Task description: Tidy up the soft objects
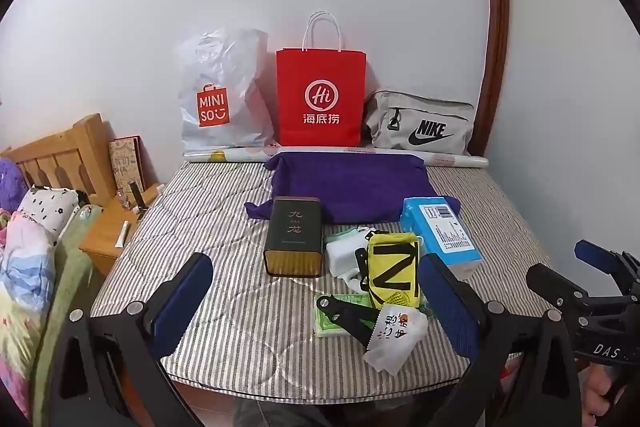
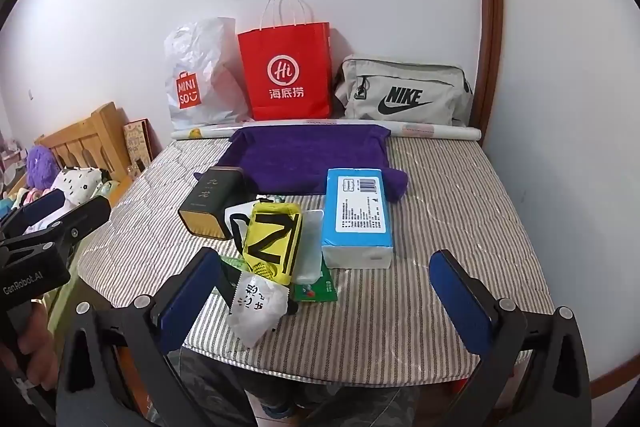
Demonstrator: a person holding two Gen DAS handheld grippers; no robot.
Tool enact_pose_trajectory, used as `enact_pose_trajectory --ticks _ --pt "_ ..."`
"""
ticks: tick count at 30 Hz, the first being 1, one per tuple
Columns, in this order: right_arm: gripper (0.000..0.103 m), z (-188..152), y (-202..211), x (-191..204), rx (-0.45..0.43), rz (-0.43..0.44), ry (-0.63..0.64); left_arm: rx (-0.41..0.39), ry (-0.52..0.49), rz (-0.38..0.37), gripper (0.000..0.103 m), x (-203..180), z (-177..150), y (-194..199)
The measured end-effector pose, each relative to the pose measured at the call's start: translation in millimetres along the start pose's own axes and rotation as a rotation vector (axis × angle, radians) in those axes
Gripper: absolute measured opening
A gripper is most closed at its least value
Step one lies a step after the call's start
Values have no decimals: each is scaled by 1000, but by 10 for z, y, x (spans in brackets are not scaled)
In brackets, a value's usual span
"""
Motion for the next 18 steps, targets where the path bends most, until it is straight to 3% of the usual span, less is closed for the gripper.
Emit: enact_pose_trajectory --ticks 18 --pt "103 20 44 -1 -3 -1 -3 -11 0 4 103 -23 74 88"
Point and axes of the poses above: each gripper's, at about its wrist camera, not at the fingertips, and y roughly against the way its jaws point, x to its left, z to its top, the point moved 9 cm from there along -y, roughly the way its jaws point, and after that the axes turned 13 degrees about -z, right-handed, at the moved point
